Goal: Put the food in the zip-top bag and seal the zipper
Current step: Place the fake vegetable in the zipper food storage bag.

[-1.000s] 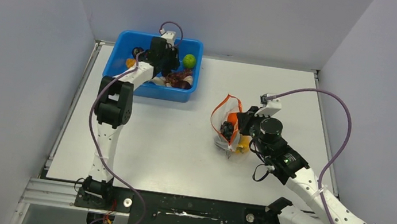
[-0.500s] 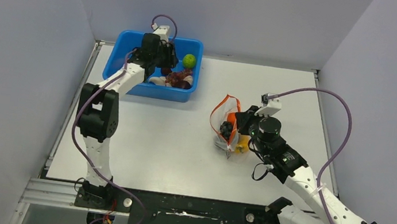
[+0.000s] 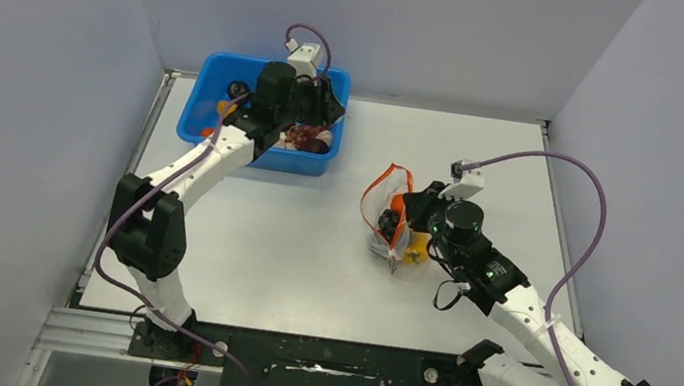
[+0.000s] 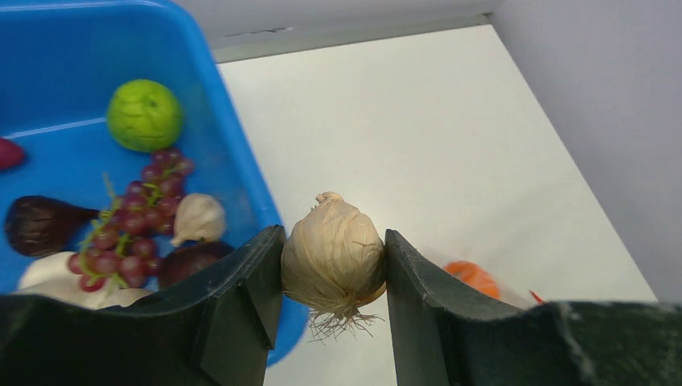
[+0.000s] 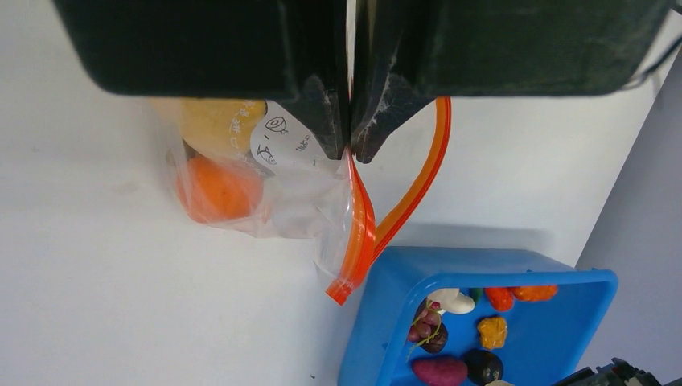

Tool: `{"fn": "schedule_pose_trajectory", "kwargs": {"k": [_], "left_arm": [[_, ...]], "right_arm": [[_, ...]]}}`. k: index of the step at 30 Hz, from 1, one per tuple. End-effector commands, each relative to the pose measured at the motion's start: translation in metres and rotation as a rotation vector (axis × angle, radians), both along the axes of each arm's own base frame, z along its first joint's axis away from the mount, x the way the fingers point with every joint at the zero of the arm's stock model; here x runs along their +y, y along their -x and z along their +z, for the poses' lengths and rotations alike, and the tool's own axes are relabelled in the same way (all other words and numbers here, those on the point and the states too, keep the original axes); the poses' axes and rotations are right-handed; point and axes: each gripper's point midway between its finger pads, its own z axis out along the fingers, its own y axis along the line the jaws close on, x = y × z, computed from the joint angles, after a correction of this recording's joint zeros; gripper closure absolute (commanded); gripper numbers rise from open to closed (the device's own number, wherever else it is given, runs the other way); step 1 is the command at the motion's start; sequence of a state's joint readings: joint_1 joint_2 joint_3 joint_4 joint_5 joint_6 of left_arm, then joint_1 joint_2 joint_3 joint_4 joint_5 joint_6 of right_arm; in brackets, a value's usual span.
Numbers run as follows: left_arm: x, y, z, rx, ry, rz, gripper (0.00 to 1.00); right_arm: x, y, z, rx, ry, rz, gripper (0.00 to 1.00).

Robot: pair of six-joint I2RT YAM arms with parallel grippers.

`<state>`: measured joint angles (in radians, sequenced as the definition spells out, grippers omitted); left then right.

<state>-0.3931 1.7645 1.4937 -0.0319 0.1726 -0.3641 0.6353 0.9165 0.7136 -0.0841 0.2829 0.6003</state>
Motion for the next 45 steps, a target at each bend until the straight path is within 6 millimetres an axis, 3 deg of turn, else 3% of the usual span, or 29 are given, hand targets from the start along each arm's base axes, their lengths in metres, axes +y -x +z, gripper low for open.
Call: {"fn": "schedule_pose_trajectory", "kwargs": {"k": [1, 10, 15, 21, 39, 45], "left_arm": [[-0.031, 0.036, 0.051, -0.093, 0.080, -0.103, 0.80], [-0.054, 0.105, 0.072, -0.068, 0.255, -0.277, 0.80], [-0.067, 0.139, 0.068, -0.009, 0.361, -0.362, 0.80], [-0.095, 0.173, 0.051, 0.077, 0.427, -0.471, 0.80], [-0.124, 0.189, -0.003, 0.208, 0.370, -0.507, 0.70], [-0.130, 0.188, -0.014, 0.233, 0.349, -0.509, 0.53]], "right_arm": [[0.007, -0.008, 0.038, -0.088, -0.079, 0.000, 1.00], [0.004, -0.006, 0.039, -0.090, -0.086, -0.008, 1.00], [0.001, -0.006, 0.038, -0.095, -0.083, -0.021, 1.00], [0.000, -0.007, 0.040, -0.106, -0.069, -0.020, 1.00], [0.000, -0.008, 0.036, -0.100, -0.066, -0.024, 1.00], [0.001, -0.009, 0.036, -0.102, -0.059, -0.019, 1.00]]}}
